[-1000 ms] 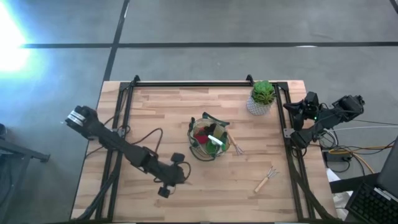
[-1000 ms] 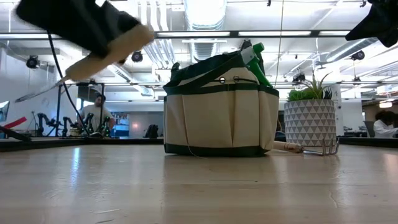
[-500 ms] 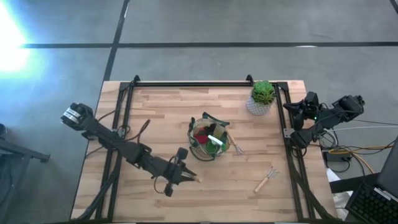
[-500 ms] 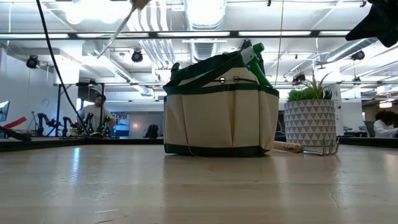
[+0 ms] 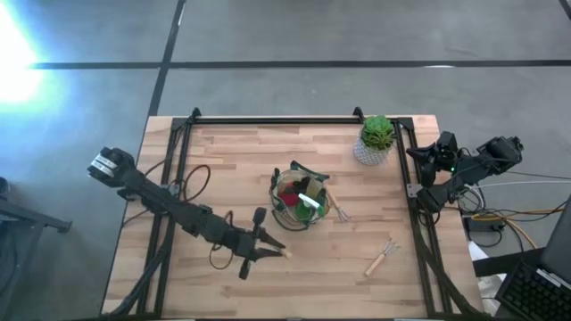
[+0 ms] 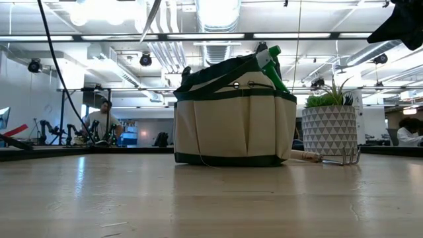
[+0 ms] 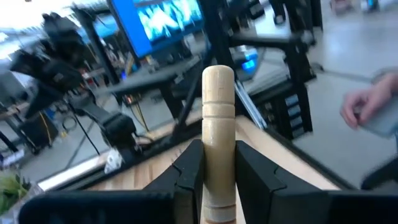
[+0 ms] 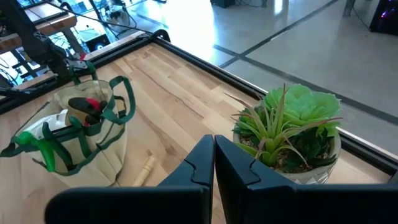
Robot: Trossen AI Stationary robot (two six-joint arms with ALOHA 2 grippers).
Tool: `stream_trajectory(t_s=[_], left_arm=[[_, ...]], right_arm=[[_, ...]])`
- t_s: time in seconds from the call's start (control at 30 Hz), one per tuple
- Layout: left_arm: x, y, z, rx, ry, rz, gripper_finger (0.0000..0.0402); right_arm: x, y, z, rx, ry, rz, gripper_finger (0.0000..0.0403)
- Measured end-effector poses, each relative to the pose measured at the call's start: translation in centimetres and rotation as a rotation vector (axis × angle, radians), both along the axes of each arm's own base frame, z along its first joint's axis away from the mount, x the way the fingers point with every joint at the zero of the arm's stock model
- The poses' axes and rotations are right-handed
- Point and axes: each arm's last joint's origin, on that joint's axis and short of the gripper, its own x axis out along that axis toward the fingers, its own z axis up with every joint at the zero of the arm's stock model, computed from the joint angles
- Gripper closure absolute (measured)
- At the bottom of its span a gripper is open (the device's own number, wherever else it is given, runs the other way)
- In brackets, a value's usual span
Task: Pick & Place Garden tools in Gardening bag
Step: Put the brown trowel into the light brown gardening bag
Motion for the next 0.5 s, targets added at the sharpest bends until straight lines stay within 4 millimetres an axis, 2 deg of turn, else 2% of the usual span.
stream_trajectory(t_s=[0.5], left_arm=[[-2.3, 2.9, -2.0, -0.186, -0.318, 0.037, 0.0332]], right_arm=[[0.0, 0.0, 0.0, 0.001, 0.0, 0.0, 0.0394]])
